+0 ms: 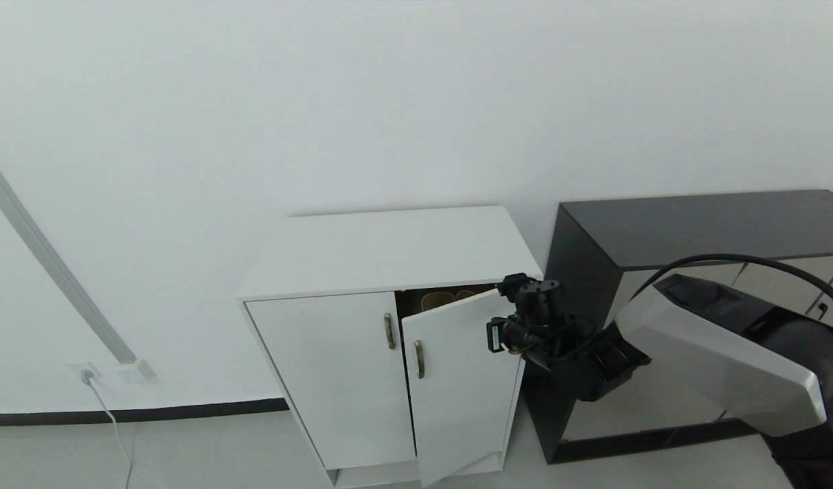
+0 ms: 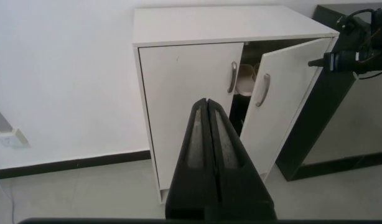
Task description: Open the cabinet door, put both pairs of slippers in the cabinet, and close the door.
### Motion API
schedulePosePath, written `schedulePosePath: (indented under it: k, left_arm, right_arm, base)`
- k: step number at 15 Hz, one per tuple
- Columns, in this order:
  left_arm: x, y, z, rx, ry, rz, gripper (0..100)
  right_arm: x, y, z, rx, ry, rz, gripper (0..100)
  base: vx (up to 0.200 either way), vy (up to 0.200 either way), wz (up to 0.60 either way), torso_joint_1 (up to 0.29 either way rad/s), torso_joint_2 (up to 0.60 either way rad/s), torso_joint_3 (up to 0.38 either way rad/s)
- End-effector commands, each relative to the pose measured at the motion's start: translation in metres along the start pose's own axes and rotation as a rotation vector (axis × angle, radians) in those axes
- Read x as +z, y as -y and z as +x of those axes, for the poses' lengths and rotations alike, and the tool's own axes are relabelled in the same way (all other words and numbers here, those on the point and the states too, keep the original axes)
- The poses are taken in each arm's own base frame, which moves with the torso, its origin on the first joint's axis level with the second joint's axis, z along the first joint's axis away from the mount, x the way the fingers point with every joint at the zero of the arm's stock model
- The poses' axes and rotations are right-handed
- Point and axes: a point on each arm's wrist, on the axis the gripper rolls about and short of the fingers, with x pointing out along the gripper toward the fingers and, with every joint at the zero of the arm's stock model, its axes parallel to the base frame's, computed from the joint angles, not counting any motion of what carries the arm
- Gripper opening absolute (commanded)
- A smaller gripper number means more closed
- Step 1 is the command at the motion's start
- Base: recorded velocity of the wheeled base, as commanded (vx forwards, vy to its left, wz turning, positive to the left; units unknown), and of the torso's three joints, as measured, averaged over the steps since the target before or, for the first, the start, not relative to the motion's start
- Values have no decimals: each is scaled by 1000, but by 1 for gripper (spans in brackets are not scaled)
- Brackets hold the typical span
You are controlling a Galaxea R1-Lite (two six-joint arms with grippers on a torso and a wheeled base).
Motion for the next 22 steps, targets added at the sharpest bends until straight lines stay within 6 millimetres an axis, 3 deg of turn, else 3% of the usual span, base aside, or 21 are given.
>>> schedulePosePath:
  k: [1,13,22]
  left_arm:
    - [0,0,0,0,-1,0,0]
    - [0,0,0,0,-1,0,0]
    - [0,0,0,0,-1,0,0]
  right_arm:
    - [-2,1,7,-1,6,2,0]
    - [1,-1,32,-31,72,12,0]
    - [4,-2,35,-30,86,14,0]
  base:
    - [0,0,0,0,0,0]
    - [0,0,0,0,0,0]
    - [0,0,0,0,0,0]
